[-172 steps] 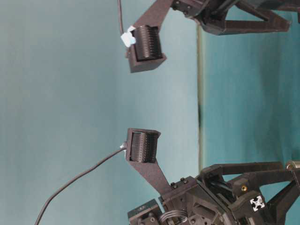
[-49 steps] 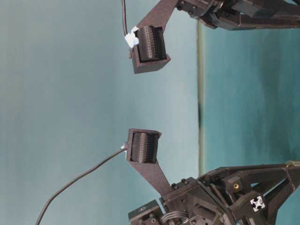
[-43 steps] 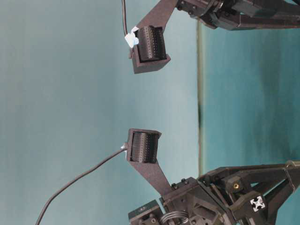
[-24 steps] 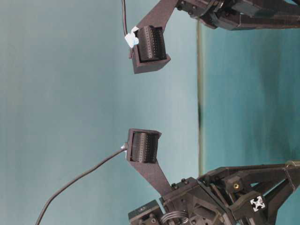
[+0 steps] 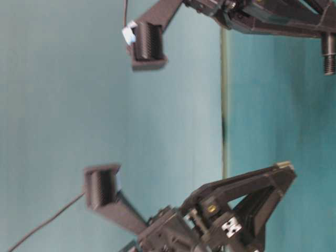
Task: Insert the washer onto the shaft with both hands.
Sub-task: 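Close both grippers on the washer and the shaft and lift them, then bring the held washer and shaft together between the grippers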
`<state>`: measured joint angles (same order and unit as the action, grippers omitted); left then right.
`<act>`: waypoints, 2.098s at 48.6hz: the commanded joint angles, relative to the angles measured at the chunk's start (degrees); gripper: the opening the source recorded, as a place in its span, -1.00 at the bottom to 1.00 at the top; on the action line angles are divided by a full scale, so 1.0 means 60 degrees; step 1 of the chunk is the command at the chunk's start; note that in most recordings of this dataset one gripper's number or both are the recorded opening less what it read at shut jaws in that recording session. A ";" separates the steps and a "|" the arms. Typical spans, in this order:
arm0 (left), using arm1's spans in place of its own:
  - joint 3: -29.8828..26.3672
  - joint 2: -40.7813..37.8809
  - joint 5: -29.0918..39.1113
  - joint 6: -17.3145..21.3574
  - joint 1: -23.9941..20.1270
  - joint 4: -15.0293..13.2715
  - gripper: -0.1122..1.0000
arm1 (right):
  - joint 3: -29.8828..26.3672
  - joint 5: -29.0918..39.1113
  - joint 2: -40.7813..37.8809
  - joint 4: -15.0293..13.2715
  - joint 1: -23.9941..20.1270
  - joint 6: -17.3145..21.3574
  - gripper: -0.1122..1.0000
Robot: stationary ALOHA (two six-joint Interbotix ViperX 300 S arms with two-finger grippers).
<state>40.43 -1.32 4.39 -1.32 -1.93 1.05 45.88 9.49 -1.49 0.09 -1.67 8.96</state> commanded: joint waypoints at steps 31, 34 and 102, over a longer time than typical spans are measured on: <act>0.0776 0.0337 -0.4116 -0.0630 0.0645 0.0029 -0.17 | 0.1904 -0.4556 0.1040 0.0029 -0.0366 0.1011 -0.79; 0.0791 0.0293 -0.4351 -0.0688 0.0645 0.0029 -0.17 | 0.1904 -0.4614 0.1011 0.0044 -0.0366 0.0996 -0.79; 0.0044 -0.0820 -0.5259 -0.0981 0.0864 0.0029 -0.17 | 0.1187 -0.6021 0.0425 0.0044 -0.0366 0.0981 -0.79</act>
<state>41.75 -6.50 -26.54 -7.12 3.08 1.14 54.14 -25.84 0.62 0.26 -3.78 14.59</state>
